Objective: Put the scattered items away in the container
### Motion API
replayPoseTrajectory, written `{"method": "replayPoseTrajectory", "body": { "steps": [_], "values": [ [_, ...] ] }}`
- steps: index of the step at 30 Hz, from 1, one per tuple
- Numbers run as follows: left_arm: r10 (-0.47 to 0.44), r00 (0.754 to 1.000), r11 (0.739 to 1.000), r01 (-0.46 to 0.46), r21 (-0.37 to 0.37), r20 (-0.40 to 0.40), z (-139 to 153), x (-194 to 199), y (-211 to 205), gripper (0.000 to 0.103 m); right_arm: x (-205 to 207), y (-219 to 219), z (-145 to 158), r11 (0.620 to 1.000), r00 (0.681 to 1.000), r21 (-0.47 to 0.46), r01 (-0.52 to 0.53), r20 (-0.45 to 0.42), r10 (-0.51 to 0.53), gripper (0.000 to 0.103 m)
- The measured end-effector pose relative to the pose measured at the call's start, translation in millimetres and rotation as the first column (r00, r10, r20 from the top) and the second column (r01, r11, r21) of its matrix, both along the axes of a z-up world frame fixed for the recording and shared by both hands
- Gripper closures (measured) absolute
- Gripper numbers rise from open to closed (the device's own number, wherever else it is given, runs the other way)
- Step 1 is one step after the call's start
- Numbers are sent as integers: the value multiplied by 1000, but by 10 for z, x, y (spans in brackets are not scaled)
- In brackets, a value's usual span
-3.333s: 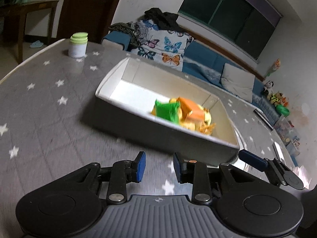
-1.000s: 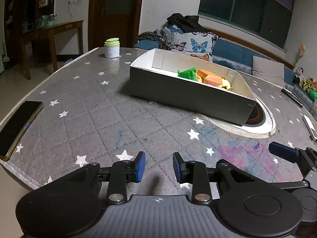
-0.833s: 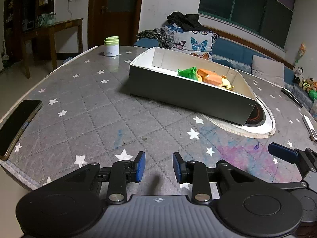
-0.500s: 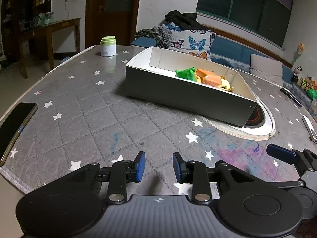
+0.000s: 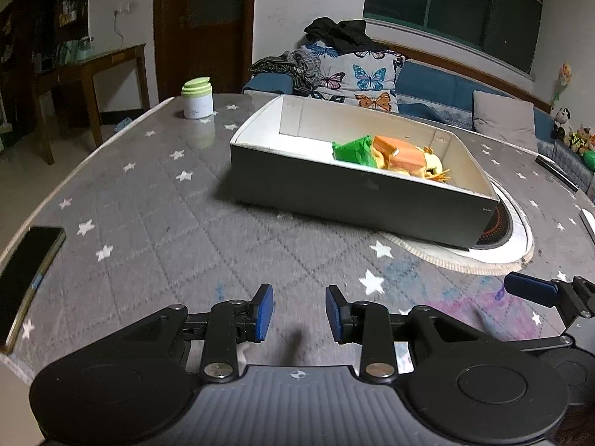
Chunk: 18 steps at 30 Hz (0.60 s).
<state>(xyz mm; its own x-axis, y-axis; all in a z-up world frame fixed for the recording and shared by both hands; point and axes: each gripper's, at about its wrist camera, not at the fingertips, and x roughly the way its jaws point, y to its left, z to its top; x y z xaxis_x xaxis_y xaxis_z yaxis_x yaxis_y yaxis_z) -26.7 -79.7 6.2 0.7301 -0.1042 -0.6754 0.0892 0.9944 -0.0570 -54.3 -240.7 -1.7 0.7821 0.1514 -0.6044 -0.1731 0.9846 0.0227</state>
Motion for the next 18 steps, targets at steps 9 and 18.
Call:
{"method": "replayPoseTrajectory", "body": {
  "steps": [9, 18],
  "values": [
    [-15, 1000, 999, 15, 44, 2, 16, 206, -54, 69, 211, -79, 3, 999, 999, 6, 38, -31, -37, 0],
    [-32, 999, 997, 33, 75, -13, -32, 376, -105, 69, 382, -147, -16, 997, 995, 10, 81, -63, -80, 0]
  ]
}}
